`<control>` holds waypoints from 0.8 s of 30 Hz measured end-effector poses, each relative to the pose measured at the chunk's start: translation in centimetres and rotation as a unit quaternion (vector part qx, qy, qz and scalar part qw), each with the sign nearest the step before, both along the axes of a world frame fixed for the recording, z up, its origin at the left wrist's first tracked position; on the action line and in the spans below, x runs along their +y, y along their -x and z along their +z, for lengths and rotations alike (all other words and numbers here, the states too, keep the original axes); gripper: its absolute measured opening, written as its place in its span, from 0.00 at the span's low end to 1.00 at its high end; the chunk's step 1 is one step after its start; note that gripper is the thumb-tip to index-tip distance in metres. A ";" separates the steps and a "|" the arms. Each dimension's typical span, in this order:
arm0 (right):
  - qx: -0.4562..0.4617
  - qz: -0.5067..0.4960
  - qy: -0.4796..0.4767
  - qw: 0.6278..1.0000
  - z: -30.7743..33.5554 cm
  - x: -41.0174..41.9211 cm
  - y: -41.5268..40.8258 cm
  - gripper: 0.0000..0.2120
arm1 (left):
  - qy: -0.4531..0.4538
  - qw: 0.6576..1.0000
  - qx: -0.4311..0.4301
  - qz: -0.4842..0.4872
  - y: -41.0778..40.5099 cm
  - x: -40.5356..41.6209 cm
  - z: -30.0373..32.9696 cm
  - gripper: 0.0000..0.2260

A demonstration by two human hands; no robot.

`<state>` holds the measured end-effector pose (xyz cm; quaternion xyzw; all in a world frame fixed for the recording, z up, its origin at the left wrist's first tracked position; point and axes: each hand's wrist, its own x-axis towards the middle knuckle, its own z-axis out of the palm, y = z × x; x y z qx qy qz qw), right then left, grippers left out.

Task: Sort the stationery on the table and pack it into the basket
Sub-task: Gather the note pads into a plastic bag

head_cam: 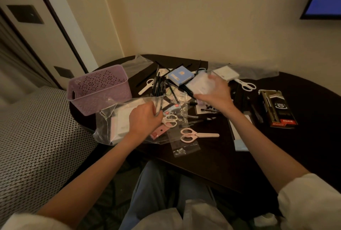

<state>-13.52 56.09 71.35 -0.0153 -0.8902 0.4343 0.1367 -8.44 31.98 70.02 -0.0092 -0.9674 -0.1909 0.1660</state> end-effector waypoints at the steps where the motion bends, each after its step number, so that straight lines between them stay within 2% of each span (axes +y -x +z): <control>1: -0.026 0.073 0.024 0.997 0.5 -0.6 -0.6 0.40 | 0.003 1.000 -0.009 0.002 0.0 -0.1 0.0 0.12; 2: -0.057 0.148 0.030 0.987 0.9 -1.0 -1.2 0.39 | 0.005 1.000 -0.012 -0.002 -0.1 -0.1 0.0 0.13; 4: -0.119 0.257 -0.042 0.958 1.3 -1.8 -2.1 0.39 | 0.006 1.000 -0.012 -0.021 -0.3 -0.2 0.0 0.12; 6: -0.126 0.300 -0.167 0.931 0.9 -2.9 -2.5 0.40 | -0.003 0.999 -0.013 -0.047 -0.4 -0.4 0.0 0.11; 8: -0.099 0.309 -0.245 0.914 0.1 -4.3 -2.5 0.42 | -0.025 0.997 -0.015 -0.073 -0.4 -0.7 0.0 0.11; 15: -0.049 0.307 -0.262 0.914 -2.4 -8.6 -1.9 0.43 | -0.094 0.987 -0.032 -0.127 -0.2 -2.1 0.5 0.12; 20: -0.035 0.319 -0.247 0.914 -3.9 -10.2 -1.9 0.41 | -0.104 0.984 -0.029 -0.143 -0.1 -2.1 0.1 0.12; 24: -0.052 0.354 -0.254 0.898 -4.1 -9.3 -2.0 0.43 | -0.107 0.984 -0.033 -0.140 -0.1 -1.8 -0.3 0.11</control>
